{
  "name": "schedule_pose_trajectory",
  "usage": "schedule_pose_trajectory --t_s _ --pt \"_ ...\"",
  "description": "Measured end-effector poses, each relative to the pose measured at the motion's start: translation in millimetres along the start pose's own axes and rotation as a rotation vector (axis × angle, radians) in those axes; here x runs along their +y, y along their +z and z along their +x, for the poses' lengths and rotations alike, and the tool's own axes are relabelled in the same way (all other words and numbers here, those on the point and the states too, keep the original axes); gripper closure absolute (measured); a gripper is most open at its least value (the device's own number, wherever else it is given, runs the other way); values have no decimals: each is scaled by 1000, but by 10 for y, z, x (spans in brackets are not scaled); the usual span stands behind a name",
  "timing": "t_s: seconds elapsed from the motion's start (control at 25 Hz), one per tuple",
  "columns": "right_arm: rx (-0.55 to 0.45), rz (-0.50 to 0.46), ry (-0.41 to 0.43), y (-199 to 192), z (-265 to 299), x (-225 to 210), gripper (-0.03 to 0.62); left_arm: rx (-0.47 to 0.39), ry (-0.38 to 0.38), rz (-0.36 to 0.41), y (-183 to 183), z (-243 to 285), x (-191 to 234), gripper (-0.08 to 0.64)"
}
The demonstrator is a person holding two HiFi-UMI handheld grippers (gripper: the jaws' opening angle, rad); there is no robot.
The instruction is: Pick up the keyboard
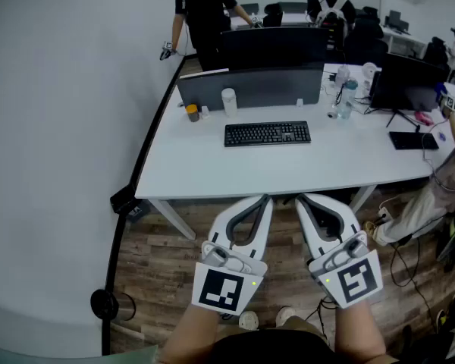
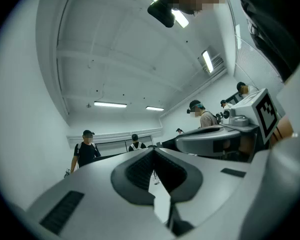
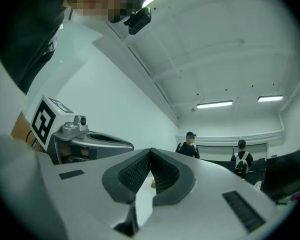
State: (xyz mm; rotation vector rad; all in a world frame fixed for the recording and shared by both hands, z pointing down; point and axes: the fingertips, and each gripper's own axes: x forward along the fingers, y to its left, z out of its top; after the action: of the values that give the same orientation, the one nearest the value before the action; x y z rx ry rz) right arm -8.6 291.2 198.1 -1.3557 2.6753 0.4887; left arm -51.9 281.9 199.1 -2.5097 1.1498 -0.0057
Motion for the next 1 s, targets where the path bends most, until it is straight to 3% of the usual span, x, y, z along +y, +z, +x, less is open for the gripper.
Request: schedule_pose_trajectory --t_s 0.24,0.56,1.0 --pt "2 4 6 -48 24 -13 560 1 20 -33 -56 44 17 552" --pt "3 10 4 -51 -48 -119 560 8 5 -10 -30 144 -98 552" --pt "-13 31 26 -64 -227 -207 559 19 35 -36 -22 220 -255 552"
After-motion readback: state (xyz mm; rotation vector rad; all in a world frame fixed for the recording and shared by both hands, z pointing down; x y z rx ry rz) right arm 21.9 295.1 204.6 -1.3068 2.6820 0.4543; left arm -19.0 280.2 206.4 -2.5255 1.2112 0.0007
